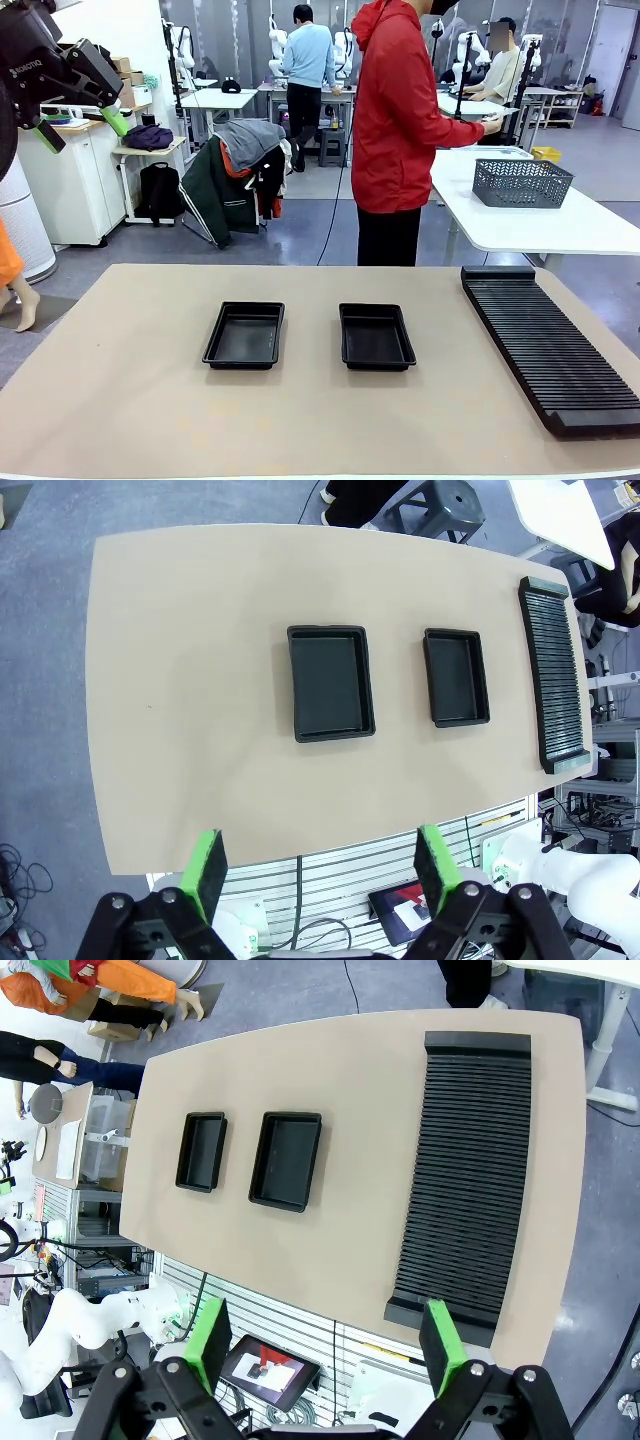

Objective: Inspect and transfer BCBs to ESD trays.
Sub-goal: Pick up the Blank PCB from the PCB Rack and place it in the left ESD tray.

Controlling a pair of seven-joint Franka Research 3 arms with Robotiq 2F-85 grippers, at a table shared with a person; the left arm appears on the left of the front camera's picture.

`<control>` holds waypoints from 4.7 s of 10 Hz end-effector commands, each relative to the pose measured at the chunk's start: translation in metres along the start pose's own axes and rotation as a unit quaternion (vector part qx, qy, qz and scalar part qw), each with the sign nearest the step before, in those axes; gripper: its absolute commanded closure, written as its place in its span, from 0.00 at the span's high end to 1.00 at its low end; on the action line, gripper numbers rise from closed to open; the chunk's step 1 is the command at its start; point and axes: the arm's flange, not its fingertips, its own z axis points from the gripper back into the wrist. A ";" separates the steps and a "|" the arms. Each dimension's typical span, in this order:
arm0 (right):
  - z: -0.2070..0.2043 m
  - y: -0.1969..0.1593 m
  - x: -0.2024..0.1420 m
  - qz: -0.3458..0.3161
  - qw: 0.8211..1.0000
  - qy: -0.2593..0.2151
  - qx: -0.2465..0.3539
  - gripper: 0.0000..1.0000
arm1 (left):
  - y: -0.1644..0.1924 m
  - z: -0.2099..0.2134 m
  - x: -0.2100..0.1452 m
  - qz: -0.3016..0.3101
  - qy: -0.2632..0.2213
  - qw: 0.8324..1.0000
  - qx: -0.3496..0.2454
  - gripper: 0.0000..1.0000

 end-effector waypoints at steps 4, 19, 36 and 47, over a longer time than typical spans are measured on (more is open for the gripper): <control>0.000 0.000 -0.001 -0.002 1.000 0.000 0.000 1.00 | 0.000 0.000 0.000 0.000 0.001 1.000 0.000 1.00; 0.000 0.000 -0.001 -0.002 1.000 0.000 0.000 1.00 | 0.000 0.000 0.000 0.000 0.001 1.000 0.000 1.00; 0.000 0.000 -0.001 -0.002 1.000 0.000 0.000 1.00 | 0.000 0.000 0.000 0.000 0.001 1.000 0.000 1.00; -0.027 0.001 0.009 0.136 0.989 0.026 -0.056 1.00 | 0.000 0.000 0.000 0.000 0.001 1.000 0.000 1.00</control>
